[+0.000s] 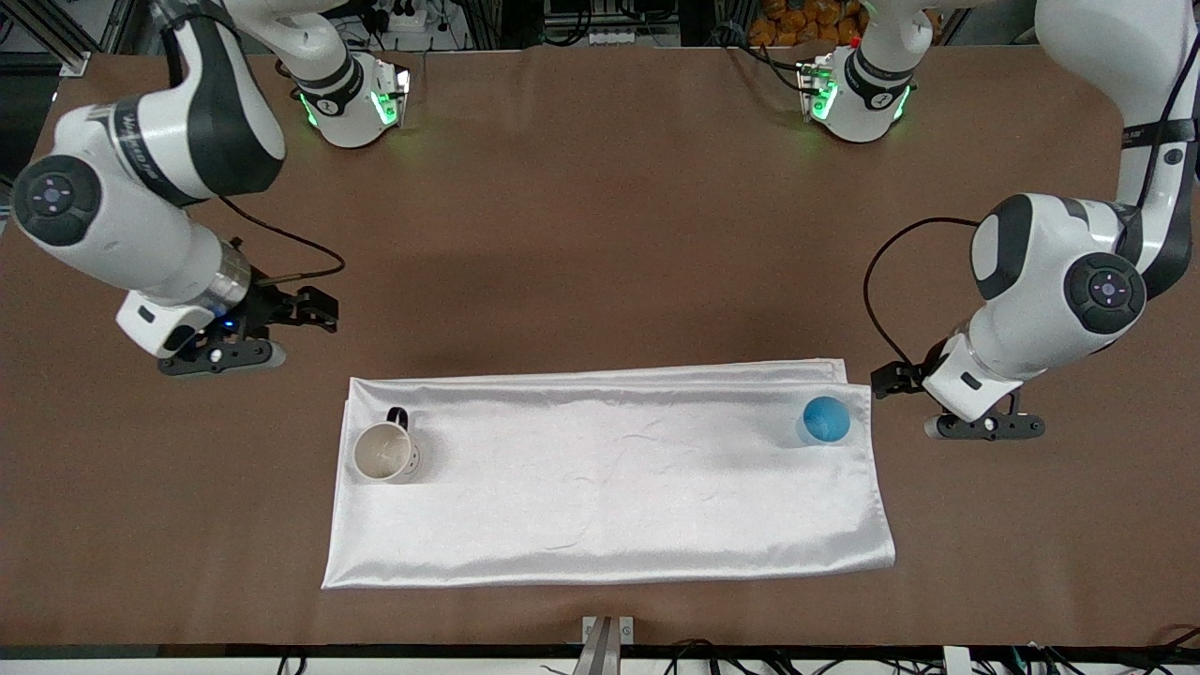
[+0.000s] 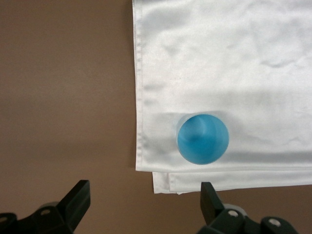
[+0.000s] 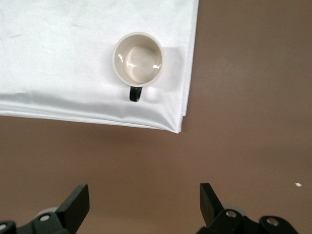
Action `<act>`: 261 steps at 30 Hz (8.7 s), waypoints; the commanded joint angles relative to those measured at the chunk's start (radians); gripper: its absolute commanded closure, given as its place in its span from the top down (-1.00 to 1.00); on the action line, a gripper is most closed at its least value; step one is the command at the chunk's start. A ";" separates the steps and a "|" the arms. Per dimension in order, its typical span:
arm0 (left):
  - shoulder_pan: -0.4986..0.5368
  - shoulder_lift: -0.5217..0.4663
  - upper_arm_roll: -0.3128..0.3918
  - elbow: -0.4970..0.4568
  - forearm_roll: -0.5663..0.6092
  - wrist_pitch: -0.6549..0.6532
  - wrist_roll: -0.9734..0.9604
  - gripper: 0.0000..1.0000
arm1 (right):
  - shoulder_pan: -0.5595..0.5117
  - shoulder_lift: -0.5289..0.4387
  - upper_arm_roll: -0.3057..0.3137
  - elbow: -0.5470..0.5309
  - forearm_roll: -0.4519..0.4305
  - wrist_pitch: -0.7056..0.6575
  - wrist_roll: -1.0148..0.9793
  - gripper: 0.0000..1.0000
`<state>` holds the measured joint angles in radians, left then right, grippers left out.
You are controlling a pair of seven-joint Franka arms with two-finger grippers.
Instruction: Place blue cup into white mug on table
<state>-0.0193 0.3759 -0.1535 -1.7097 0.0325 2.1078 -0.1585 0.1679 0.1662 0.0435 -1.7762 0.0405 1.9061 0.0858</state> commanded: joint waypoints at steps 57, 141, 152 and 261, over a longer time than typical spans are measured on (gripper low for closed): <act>-0.050 0.261 0.003 0.009 0.018 0.227 -0.067 0.10 | 0.082 0.478 -0.013 0.099 -0.016 0.419 0.104 1.00; -0.160 0.037 0.000 0.099 0.021 0.008 -0.093 -1.00 | 0.199 0.316 0.009 -0.003 -0.062 0.387 0.397 -1.00; -0.177 0.018 -0.003 0.096 0.021 -0.052 -0.127 -1.00 | 0.304 0.208 0.036 -0.132 -0.045 0.393 0.600 -1.00; -0.409 0.018 -0.153 0.162 0.044 -0.163 -0.618 -1.00 | 0.201 0.113 0.015 -0.106 -0.077 0.142 0.427 1.00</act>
<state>-0.4023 0.3828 -0.2932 -1.5579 0.0929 1.9440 -0.7410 0.4788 0.2667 0.0421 -1.9107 -0.0252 2.0709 0.6779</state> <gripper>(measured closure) 0.965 0.000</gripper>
